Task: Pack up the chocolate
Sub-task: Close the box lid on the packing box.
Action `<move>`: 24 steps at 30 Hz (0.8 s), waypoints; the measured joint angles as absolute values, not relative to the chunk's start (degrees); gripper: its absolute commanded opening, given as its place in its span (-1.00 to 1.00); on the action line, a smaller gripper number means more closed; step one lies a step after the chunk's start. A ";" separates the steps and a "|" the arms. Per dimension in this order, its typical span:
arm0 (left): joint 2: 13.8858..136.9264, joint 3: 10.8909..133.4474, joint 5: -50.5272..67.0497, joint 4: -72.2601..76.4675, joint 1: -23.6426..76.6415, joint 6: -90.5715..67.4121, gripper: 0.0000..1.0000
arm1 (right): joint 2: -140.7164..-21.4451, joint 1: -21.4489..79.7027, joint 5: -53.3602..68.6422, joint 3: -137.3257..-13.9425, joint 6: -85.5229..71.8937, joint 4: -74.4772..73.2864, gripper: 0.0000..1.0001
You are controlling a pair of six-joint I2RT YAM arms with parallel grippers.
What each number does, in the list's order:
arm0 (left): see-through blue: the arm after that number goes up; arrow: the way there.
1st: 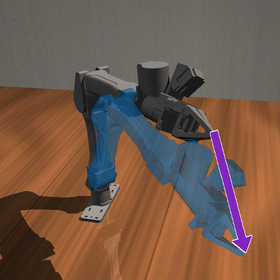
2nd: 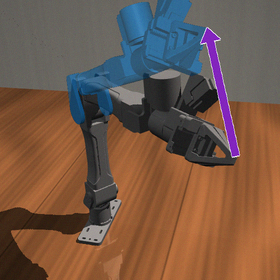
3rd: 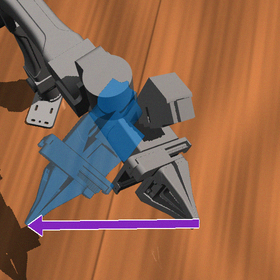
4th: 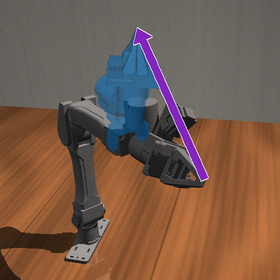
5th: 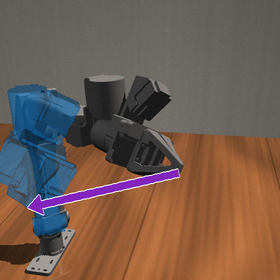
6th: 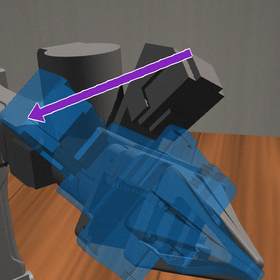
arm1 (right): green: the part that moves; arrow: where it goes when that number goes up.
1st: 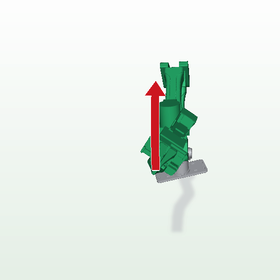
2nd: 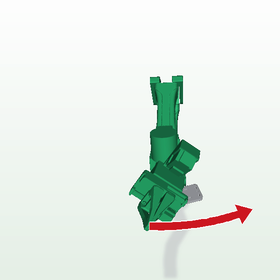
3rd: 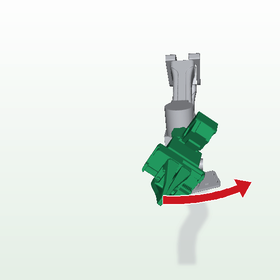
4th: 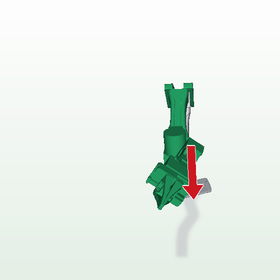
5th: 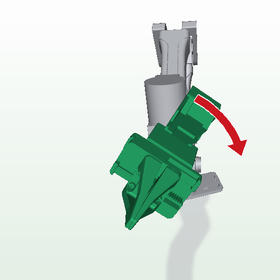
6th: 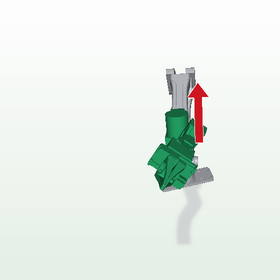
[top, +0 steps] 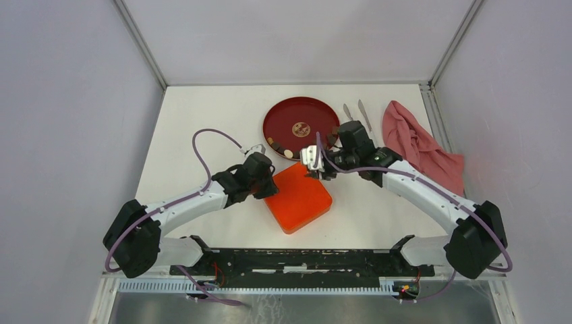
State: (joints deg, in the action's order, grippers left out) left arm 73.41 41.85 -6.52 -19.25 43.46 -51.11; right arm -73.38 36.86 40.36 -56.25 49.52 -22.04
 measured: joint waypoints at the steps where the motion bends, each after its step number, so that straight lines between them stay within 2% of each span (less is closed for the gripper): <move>1: 73.41 41.85 -6.52 -19.22 43.44 -51.11 -0.81 | -74.52 36.64 39.92 -57.14 47.90 -21.45 -0.32; 6: 73.41 41.85 -6.31 -19.11 43.00 -51.09 -0.81 | -80.73 36.64 38.20 -58.54 41.21 -19.94 -0.60; 11: 73.52 41.78 -5.61 -18.61 41.95 -51.07 -0.81 | -86.21 36.77 34.13 -59.48 36.99 -19.94 -0.78; 18: 73.78 40.38 -3.27 -14.90 40.01 -51.05 -0.81 | -94.24 39.90 25.23 -61.28 35.09 -20.05 -0.87; 24: 74.04 39.35 -0.93 -11.94 38.61 -50.87 -0.81 | -97.73 41.25 22.35 -65.34 34.72 -19.88 -0.88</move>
State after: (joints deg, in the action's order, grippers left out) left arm 74.04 39.35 -0.93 -11.94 38.61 -50.87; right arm -97.73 41.25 22.35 -65.34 34.72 -19.88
